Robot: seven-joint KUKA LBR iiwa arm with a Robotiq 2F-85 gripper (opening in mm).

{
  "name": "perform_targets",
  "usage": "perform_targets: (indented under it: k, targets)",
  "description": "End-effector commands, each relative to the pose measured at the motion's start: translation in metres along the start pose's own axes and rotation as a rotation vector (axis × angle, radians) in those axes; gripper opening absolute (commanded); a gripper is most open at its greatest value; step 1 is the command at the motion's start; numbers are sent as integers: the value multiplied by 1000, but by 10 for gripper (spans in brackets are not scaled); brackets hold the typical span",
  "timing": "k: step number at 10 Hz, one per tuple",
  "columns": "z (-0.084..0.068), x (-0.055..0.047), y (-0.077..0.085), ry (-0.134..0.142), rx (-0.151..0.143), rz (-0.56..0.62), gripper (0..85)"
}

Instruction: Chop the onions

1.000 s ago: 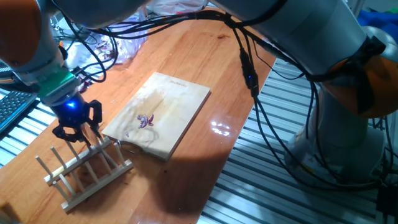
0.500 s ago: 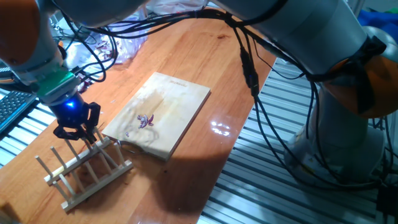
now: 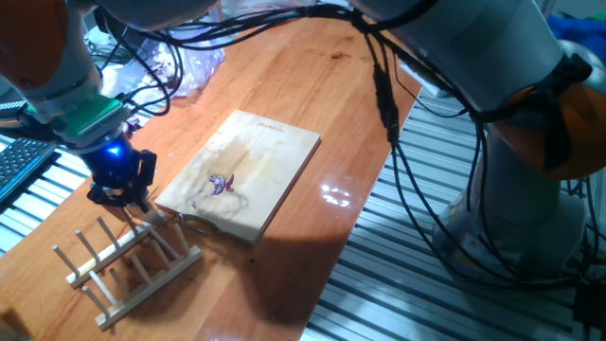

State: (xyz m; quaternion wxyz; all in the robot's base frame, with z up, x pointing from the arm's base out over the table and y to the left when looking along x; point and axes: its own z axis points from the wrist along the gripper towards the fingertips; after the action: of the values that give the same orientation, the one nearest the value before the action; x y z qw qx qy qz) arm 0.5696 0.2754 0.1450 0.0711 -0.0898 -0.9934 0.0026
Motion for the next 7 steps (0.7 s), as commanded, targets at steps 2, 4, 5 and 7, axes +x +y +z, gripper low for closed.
perform_targets:
  k: [2,4,5,7]
  targets:
    - [-4,7,0,2,-2,1,0]
    - [-5,12,5,0,0,7,0]
    - [-4,13,6,-4,0,6,0]
    - [-2,15,9,-26,5,16,0]
